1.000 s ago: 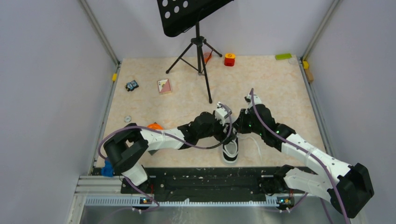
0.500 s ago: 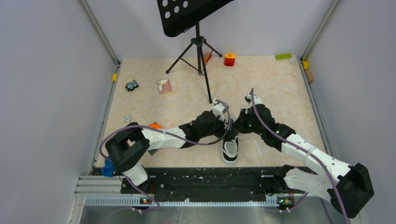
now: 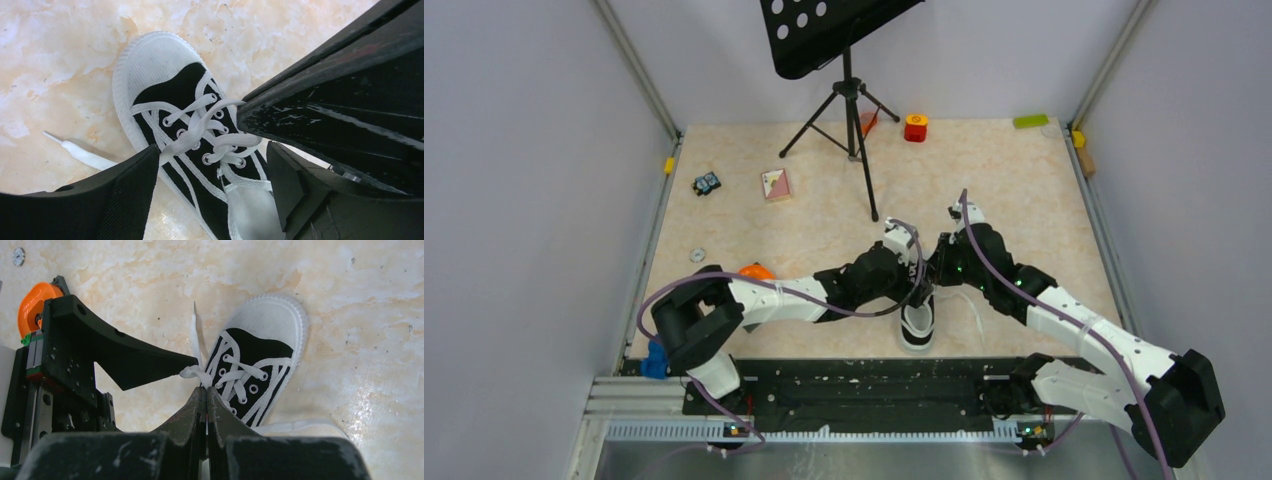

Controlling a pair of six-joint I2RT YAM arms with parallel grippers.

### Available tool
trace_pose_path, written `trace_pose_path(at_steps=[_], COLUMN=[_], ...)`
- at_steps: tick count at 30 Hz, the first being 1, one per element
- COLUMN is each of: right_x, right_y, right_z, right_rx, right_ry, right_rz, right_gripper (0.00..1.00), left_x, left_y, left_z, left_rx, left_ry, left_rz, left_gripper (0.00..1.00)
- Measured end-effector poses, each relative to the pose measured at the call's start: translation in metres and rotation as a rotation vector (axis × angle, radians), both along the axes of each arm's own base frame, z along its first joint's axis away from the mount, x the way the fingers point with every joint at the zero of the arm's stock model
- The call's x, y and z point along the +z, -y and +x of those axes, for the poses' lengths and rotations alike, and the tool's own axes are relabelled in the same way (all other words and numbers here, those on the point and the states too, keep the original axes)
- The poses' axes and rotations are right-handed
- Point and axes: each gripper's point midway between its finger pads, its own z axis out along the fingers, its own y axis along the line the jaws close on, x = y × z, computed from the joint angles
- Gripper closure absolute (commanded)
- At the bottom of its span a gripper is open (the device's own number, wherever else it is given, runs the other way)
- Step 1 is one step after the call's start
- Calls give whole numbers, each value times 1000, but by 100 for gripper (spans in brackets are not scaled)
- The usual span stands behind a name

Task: Tie the shoes
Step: Wrap the shoelace around the shoelace.

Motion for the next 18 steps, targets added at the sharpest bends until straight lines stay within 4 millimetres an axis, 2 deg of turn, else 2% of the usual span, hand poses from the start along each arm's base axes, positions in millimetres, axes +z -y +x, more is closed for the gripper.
trace_pose_path(at_steps=[9, 14, 18], right_x=[0, 0, 0], right_y=[0, 0, 0], right_z=[0, 0, 0], right_rx=[0, -2, -2], right_ry=[0, 0, 1], right_rz=[-1, -1, -2], right_gripper=[100, 100, 100], left_x=[5, 5, 5], left_y=[1, 0, 2], left_z=[4, 4, 0], left_rx=[3, -2, -23], left_ry=[44, 62, 65], left_rz=[31, 49, 59], left_gripper=[23, 36, 42])
